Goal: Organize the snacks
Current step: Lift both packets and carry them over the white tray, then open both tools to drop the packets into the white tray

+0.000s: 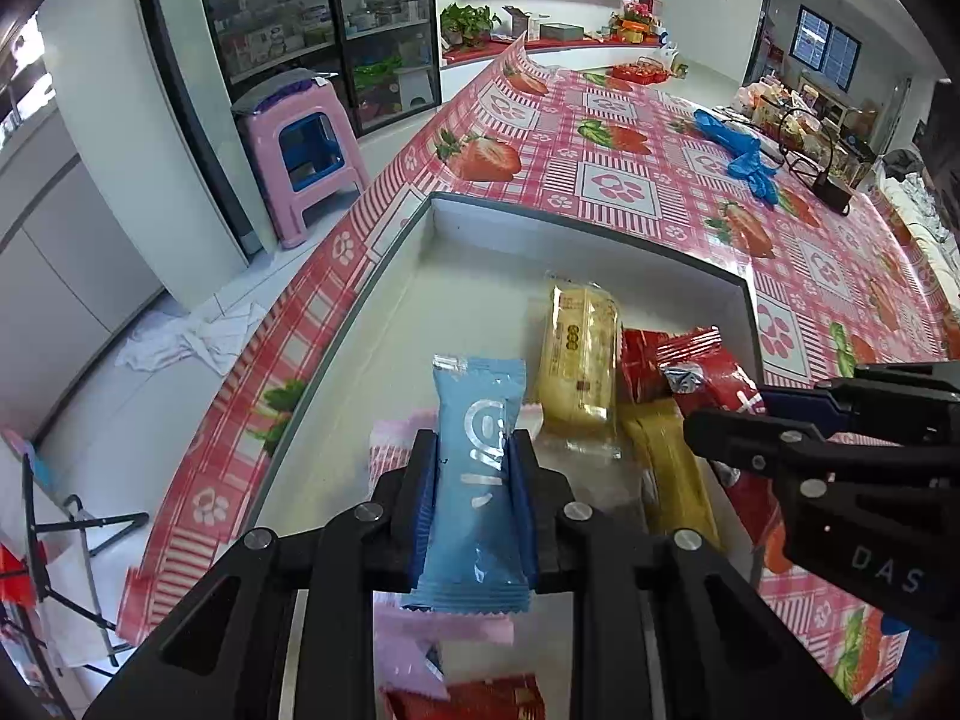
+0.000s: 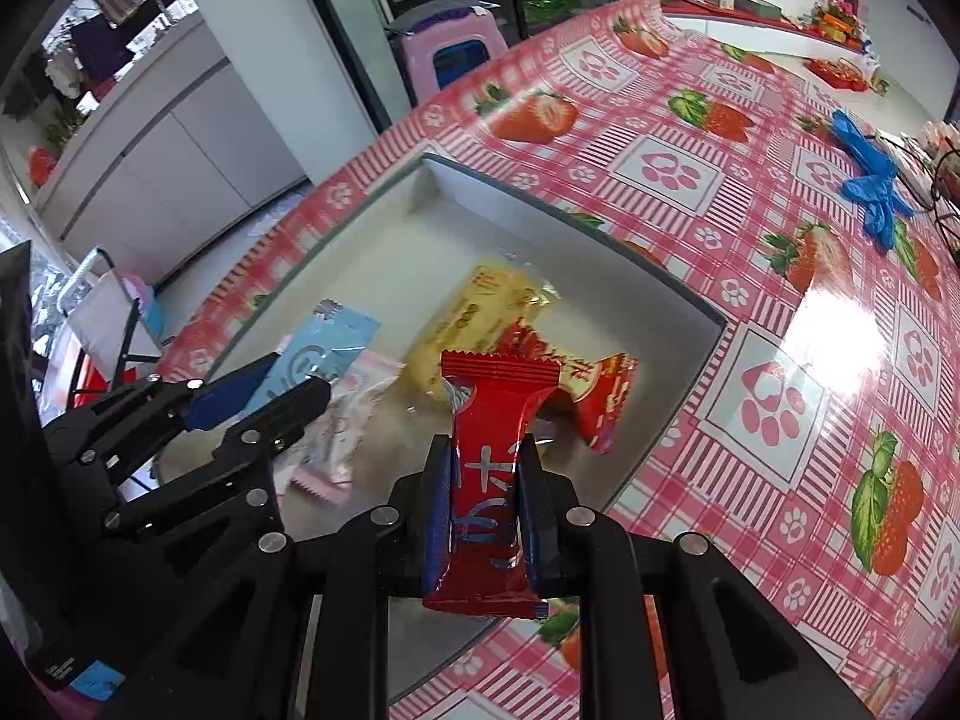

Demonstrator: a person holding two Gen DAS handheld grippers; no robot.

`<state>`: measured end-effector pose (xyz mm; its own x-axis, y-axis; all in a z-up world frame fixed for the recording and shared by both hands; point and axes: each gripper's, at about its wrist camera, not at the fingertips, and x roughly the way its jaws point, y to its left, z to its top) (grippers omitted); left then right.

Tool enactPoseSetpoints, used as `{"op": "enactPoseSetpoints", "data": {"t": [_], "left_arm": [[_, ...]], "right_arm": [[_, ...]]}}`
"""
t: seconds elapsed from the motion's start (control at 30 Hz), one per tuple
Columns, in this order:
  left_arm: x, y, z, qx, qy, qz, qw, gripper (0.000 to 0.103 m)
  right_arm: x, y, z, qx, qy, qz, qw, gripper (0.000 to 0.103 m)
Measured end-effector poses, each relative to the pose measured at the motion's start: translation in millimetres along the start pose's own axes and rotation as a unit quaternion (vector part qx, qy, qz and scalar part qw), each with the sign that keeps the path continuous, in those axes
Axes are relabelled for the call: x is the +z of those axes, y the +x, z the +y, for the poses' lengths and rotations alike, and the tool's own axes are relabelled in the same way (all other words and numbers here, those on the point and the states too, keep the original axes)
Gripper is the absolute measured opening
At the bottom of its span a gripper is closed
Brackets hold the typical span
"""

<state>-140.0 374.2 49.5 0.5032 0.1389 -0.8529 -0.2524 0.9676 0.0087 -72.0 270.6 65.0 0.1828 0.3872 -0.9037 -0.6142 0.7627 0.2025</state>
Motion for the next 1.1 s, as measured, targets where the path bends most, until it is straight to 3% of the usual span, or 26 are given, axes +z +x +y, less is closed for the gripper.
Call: {"op": "enactPoseSetpoints", "data": {"t": [0.17,0.3,0.5,0.57,0.6,0.63,0.77,0.8,0.87,0.93,1.03,1.1], "left_arm": [[9,14,-1,-0.004,0.000,0.008,1.0000,0.026],[10,14,-3,-0.005,0.005,0.011,0.9999,0.026],[1,5,-7,-0.009,0.014,0.012,0.9998,0.028],[-3,1,-7,-0.012,0.012,0.013,0.9998,0.049],[-6,-1,-7,-0.014,0.009,0.012,0.9998,0.079],[-9,-6,-6,-0.017,0.006,0.002,0.9998,0.092],[-16,-19,-4,-0.024,0.002,-0.025,0.9994,0.093],[-17,-20,-3,-0.023,0.000,-0.026,0.9994,0.095],[-20,-25,-2,-0.005,-0.007,-0.040,0.9992,0.103],[-21,-29,1,-0.013,-0.014,-0.046,0.9988,0.103],[-22,-37,3,-0.022,-0.025,-0.058,0.9978,0.103],[-24,-45,0,0.002,-0.023,-0.067,0.9975,0.103]], "right_arm": [[10,12,-16,-0.017,0.023,0.005,1.000,0.021],[14,13,-24,-0.006,0.049,0.007,0.999,0.021],[10,4,-5,-0.012,0.006,0.002,1.000,0.021],[9,5,-2,-0.009,0.005,0.007,1.000,0.021],[9,6,-2,-0.009,0.005,0.011,1.000,0.021],[8,6,-1,-0.008,0.006,0.015,1.000,0.021],[4,3,-3,-0.010,0.011,0.023,1.000,0.022],[4,2,-3,-0.014,0.010,0.025,1.000,0.027],[2,-2,-2,-0.026,0.007,0.023,0.999,0.098],[0,-13,0,-0.061,-0.006,-0.003,0.998,0.102],[-3,-23,4,-0.052,-0.018,-0.005,0.998,0.102],[-6,-28,6,-0.055,-0.026,-0.006,0.998,0.102]]}}
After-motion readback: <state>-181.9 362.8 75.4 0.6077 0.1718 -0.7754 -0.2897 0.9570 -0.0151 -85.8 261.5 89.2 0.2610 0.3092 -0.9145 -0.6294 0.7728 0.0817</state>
